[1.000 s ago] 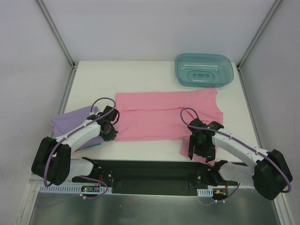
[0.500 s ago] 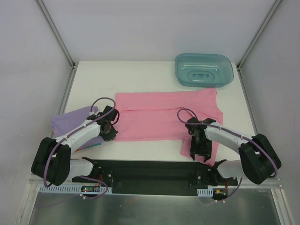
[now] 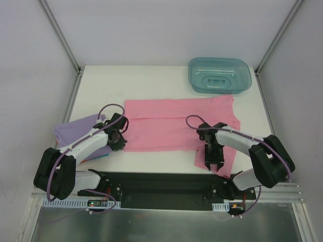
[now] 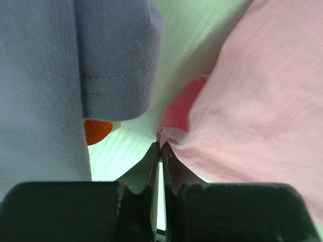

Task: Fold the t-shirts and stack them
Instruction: Grap the side of the flattened tshirt closest away from the robot with both arms

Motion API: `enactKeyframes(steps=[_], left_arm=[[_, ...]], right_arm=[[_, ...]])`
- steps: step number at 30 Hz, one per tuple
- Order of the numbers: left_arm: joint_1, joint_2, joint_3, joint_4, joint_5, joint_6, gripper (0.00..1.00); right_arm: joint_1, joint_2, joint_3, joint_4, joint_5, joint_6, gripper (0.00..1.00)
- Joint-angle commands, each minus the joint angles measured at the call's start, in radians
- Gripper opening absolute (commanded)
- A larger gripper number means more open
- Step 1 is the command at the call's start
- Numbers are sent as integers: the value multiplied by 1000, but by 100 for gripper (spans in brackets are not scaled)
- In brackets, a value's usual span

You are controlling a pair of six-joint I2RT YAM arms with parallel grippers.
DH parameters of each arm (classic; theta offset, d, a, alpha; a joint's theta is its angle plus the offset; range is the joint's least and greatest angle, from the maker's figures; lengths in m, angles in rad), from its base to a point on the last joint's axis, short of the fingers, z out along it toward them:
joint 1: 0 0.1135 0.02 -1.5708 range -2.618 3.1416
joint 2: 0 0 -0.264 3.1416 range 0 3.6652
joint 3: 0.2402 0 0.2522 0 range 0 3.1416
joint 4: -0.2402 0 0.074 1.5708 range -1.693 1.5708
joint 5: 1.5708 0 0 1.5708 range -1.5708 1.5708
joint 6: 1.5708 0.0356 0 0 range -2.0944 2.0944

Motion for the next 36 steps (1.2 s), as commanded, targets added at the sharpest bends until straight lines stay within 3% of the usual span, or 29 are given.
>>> enactKeyframes(steps=[1,5,8,9,12,24,36], left_arm=[[2,1,24,-12,-19,9,0],[3,3,27,-13,-15,8,0],[5,-3,27,-13,-22,9,0],[9,-5,29,-13,-22,11,0],[14,-8,41,-19,-17,17,0],[40,-8,155,-21,-2,45,0],[86,95,291,-21,-2,58,0]], right_arm=[[-9,28,53,-17,22,-67,38],[-15,46,64,-10,13,-93,29],[-20,40,62,-10,17,-100,16],[-24,35,59,-18,44,-78,7],[-27,8,67,-55,118,-53,1],[-47,-78,335,-219,402,-96,1],[-133,103,616,-207,540,-215,1]])
